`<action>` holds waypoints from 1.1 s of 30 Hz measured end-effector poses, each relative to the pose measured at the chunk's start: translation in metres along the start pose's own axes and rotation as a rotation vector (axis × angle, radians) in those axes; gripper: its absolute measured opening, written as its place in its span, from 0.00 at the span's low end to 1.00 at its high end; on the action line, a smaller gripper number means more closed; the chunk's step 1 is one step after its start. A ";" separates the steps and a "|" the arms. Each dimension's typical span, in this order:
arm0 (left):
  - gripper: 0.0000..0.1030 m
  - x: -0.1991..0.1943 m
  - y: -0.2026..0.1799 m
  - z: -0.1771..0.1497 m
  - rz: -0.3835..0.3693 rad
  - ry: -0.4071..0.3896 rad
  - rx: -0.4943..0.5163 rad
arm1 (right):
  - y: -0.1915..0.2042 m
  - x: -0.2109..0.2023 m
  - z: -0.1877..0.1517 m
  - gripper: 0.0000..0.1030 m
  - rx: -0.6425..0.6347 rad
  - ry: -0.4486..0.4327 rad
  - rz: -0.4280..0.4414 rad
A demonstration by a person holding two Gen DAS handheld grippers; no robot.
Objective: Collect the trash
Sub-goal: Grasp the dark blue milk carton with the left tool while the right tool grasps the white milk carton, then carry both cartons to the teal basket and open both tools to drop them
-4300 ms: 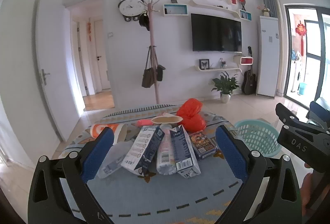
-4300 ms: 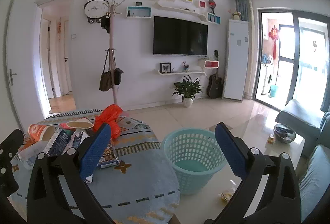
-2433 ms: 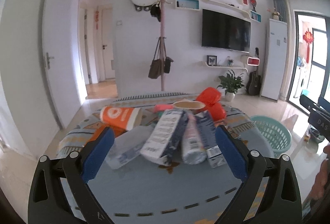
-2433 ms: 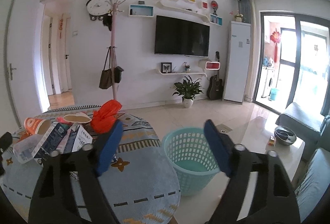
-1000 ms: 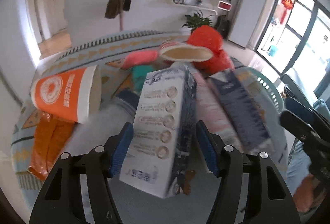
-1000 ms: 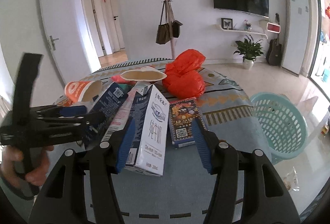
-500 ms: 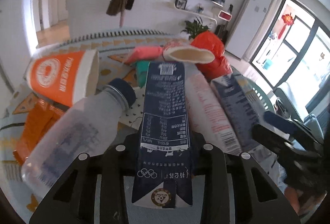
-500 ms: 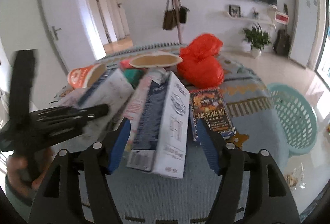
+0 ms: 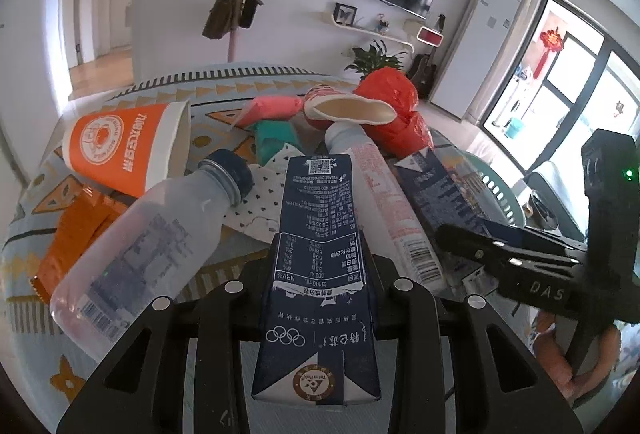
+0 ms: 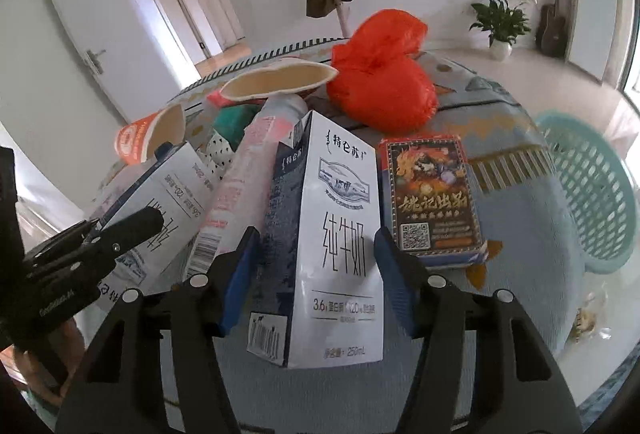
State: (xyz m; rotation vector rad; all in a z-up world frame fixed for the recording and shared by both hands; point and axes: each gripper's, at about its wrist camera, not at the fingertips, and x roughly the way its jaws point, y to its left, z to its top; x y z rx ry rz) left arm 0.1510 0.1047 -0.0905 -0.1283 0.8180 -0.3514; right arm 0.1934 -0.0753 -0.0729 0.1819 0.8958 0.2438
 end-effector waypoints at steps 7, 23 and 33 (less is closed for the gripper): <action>0.31 0.003 -0.005 -0.003 -0.008 0.007 0.007 | -0.005 0.002 -0.001 0.53 -0.003 0.009 -0.002; 0.31 0.001 -0.001 -0.006 -0.019 -0.007 -0.006 | -0.024 0.010 -0.016 0.55 0.074 0.050 0.048; 0.31 -0.049 -0.042 0.028 -0.067 -0.203 0.053 | -0.012 -0.089 0.003 0.54 -0.034 -0.300 -0.032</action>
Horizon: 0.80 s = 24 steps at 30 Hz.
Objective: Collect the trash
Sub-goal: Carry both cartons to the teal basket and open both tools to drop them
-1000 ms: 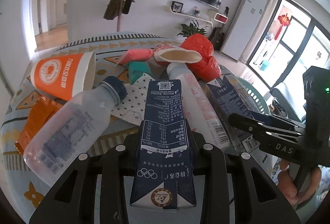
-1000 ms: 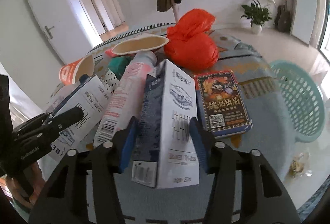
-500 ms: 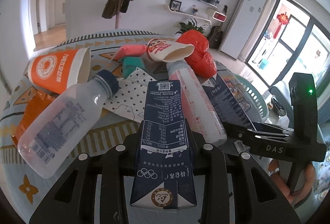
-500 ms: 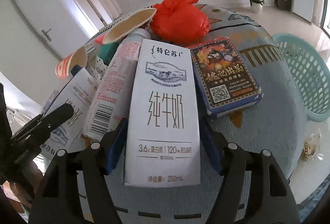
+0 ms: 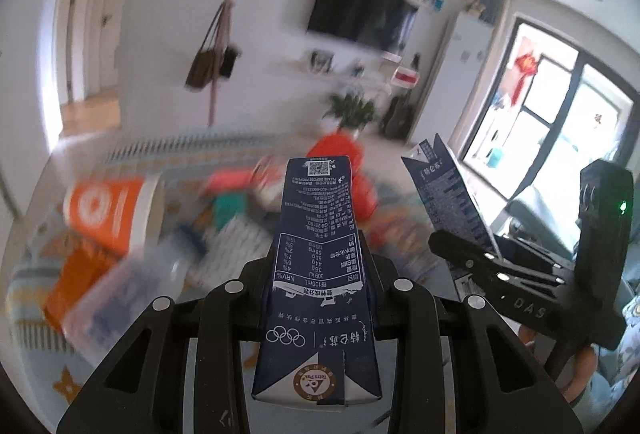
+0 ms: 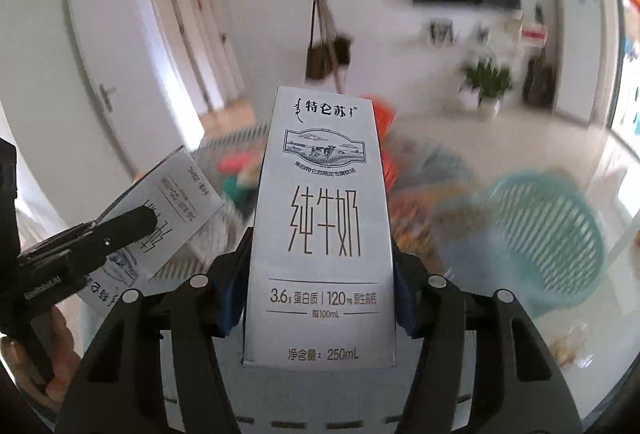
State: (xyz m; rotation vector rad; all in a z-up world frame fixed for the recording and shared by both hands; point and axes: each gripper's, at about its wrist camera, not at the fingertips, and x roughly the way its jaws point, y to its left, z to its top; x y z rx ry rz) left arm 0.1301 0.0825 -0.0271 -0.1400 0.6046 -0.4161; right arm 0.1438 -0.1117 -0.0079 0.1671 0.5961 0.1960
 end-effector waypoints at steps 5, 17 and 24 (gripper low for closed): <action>0.31 0.005 -0.052 0.039 -0.062 -0.079 0.059 | -0.042 -0.019 0.026 0.54 0.051 -0.080 -0.083; 0.31 0.124 -0.160 0.061 -0.186 0.014 0.106 | -0.192 -0.007 0.030 0.54 0.247 -0.036 -0.308; 0.31 0.216 -0.181 0.036 -0.224 0.198 0.071 | -0.255 0.042 0.006 0.55 0.387 0.130 -0.388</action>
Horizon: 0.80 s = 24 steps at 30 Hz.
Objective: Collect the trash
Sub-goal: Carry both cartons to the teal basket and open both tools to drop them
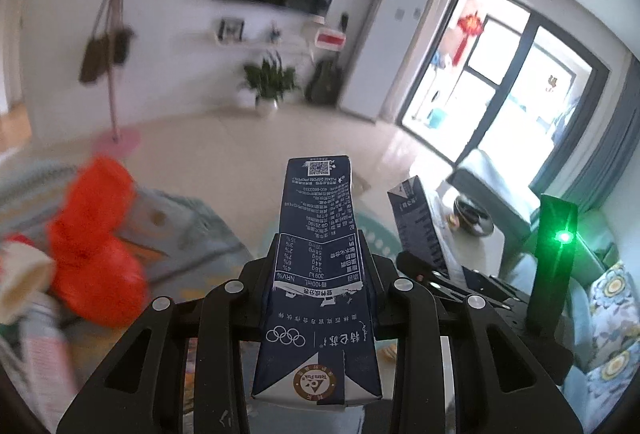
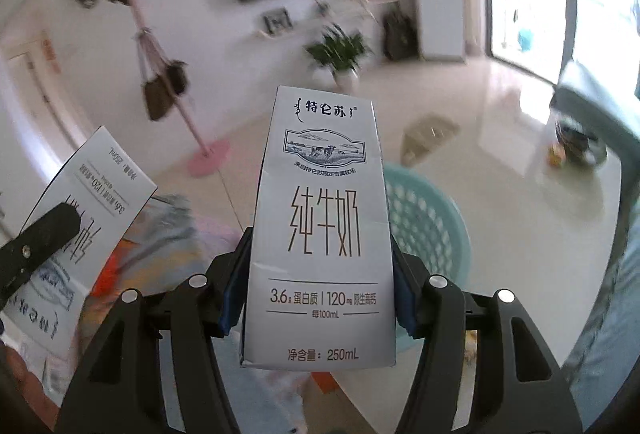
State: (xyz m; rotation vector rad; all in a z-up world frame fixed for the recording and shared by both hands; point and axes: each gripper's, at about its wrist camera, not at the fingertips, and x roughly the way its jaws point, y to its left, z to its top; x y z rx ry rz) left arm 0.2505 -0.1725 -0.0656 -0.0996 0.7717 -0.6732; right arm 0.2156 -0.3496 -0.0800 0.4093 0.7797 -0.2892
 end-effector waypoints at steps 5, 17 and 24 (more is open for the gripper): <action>0.31 0.046 0.007 -0.010 0.001 0.090 -0.024 | -0.021 0.039 -0.014 0.55 0.036 0.107 -0.065; 0.52 0.067 0.006 -0.013 0.048 0.107 -0.010 | -0.037 0.045 -0.020 0.58 0.073 0.134 -0.062; 0.51 0.051 0.006 -0.017 0.049 0.081 -0.013 | -0.032 0.029 -0.018 0.58 0.056 0.111 -0.040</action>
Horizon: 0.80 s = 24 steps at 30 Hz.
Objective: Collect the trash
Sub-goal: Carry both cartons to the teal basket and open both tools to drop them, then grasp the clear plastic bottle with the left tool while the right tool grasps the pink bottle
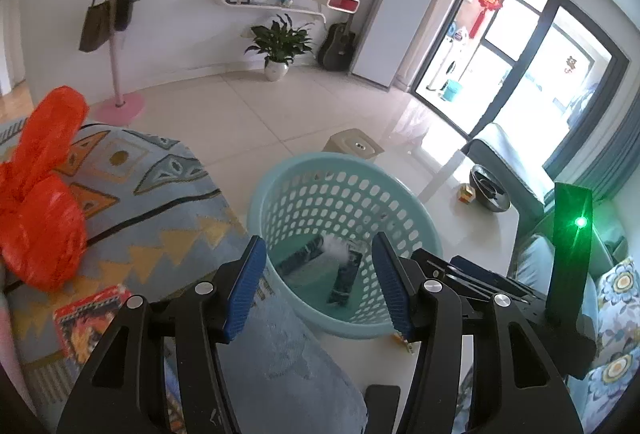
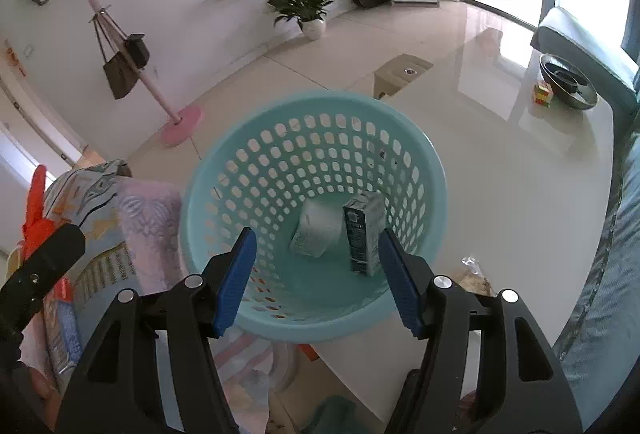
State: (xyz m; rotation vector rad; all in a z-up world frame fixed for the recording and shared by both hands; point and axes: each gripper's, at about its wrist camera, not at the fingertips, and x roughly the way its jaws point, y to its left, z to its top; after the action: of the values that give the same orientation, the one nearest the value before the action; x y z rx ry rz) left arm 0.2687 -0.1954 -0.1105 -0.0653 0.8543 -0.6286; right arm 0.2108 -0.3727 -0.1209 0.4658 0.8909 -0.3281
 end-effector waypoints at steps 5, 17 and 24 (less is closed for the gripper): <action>0.51 -0.026 0.003 -0.006 0.011 -0.052 0.011 | 0.016 -0.021 -0.003 0.58 -0.047 -0.040 0.025; 0.51 -0.141 0.036 -0.021 0.080 -0.245 -0.049 | 0.113 -0.102 -0.030 0.58 -0.275 -0.199 0.233; 0.52 -0.216 0.101 -0.048 0.248 -0.328 -0.121 | 0.175 -0.131 -0.062 0.58 -0.420 -0.283 0.303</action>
State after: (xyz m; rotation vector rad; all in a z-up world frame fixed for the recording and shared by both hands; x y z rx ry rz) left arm 0.1778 0.0136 -0.0251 -0.1650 0.5700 -0.3201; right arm 0.1732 -0.1805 -0.0051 0.1534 0.5793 0.0736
